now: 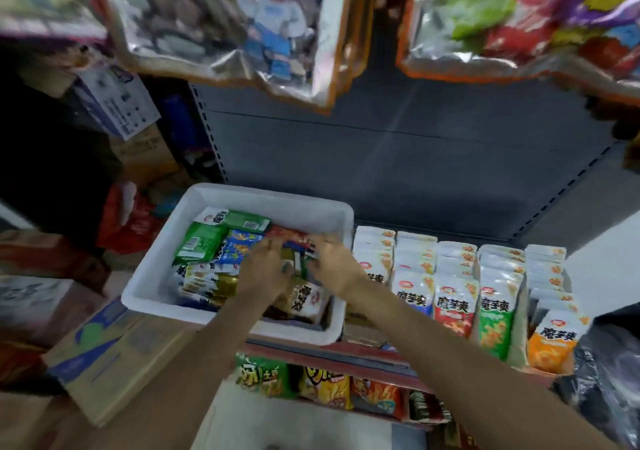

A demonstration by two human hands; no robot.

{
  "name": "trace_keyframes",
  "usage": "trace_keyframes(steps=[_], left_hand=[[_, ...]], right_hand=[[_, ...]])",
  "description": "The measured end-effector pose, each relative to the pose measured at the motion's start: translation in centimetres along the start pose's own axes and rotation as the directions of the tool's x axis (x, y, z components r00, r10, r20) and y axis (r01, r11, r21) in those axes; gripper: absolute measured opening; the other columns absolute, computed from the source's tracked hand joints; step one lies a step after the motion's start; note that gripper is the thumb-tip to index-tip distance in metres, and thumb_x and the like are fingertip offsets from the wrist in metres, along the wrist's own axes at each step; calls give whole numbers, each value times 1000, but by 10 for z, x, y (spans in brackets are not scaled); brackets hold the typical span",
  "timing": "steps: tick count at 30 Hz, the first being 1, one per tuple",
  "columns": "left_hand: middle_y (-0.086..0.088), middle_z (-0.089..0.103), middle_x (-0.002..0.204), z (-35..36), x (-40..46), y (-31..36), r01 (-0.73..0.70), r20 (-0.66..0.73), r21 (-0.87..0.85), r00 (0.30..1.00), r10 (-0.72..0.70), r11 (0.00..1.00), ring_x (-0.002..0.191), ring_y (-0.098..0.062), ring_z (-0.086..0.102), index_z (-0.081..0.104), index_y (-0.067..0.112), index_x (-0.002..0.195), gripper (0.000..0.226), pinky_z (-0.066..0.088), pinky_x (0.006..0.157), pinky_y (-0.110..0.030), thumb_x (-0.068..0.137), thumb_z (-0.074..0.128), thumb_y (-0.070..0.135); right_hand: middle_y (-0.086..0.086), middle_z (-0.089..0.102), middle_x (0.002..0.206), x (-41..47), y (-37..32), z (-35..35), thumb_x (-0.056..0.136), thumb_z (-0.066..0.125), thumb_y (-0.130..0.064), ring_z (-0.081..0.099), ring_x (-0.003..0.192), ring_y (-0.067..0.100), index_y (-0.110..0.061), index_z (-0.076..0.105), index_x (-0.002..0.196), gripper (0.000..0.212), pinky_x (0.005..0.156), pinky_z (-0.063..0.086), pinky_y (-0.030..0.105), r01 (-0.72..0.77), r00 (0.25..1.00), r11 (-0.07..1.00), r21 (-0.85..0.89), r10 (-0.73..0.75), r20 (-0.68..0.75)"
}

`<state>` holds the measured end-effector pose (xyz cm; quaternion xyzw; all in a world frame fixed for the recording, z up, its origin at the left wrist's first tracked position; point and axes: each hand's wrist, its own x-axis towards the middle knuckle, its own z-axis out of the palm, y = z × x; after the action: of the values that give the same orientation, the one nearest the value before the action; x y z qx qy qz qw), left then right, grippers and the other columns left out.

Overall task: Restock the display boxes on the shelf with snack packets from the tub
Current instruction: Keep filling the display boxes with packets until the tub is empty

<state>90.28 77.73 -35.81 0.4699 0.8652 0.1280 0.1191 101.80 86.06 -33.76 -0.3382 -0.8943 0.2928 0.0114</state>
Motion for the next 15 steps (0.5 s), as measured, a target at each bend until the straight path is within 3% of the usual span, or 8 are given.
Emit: trace_keyframes(steps=[3, 8, 11, 15], left_hand=[[-7, 32, 147, -3, 10, -32, 39, 151, 101, 987, -54, 994, 135, -27, 30, 30, 17, 143, 62, 34, 106, -41, 90, 57, 33], [-9, 24, 151, -2, 21, -66, 7, 318, 91, 948, -36, 996, 138, -32, 25, 15, 25, 150, 74, 33, 109, -45, 91, 58, 38], [-9, 31, 148, -2, 25, -73, 0, 318, 32, 948, -10, 1000, 135, -31, 32, 24, 22, 148, 67, 36, 107, -44, 91, 58, 35], [-8, 35, 148, 1, 24, -77, 45, 267, -112, 964, -14, 993, 135, -28, 33, 39, 15, 141, 55, 33, 109, -40, 92, 57, 31]], right_hand=[[17, 36, 142, 30, -12, 25, 93, 54, -24, 37, 128, 35, -11, 27, 144, 59, 108, 27, 38, -128, 990, 992, -16, 129, 63], [15, 47, 136, 62, -6, 44, 94, 46, -13, 49, 120, 32, -17, 31, 141, 49, 103, 41, 41, -252, 966, 966, -56, 254, 40], [14, 49, 135, 71, -4, 53, 93, 48, -15, 50, 120, 33, -17, 33, 141, 50, 102, 42, 39, -256, 962, 965, -61, 261, 84], [15, 65, 112, 67, -9, 60, 91, 54, -9, 63, 102, 31, -5, 58, 115, 25, 83, 51, 36, -318, 947, 934, -163, 319, -19]])
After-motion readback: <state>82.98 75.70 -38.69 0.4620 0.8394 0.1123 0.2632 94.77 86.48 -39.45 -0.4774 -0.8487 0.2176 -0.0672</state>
